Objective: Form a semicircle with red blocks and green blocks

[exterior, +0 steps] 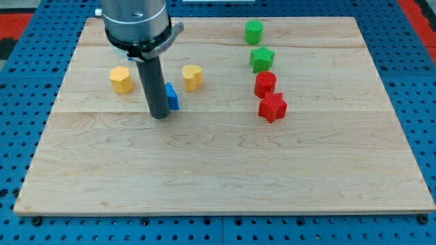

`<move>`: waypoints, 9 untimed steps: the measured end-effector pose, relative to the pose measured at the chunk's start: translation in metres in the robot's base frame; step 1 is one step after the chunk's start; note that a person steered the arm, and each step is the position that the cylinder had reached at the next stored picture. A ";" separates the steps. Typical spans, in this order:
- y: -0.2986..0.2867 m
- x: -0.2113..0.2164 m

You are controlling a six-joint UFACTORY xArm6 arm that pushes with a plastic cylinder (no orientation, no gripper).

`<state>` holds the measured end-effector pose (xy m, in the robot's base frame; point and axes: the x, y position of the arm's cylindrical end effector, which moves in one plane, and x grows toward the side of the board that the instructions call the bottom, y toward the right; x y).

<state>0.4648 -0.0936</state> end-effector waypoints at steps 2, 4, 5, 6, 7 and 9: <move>0.177 0.021; 0.137 -0.042; 0.156 -0.029; 0.200 -0.038; 0.200 -0.089; 0.154 -0.073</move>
<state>0.3918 0.0601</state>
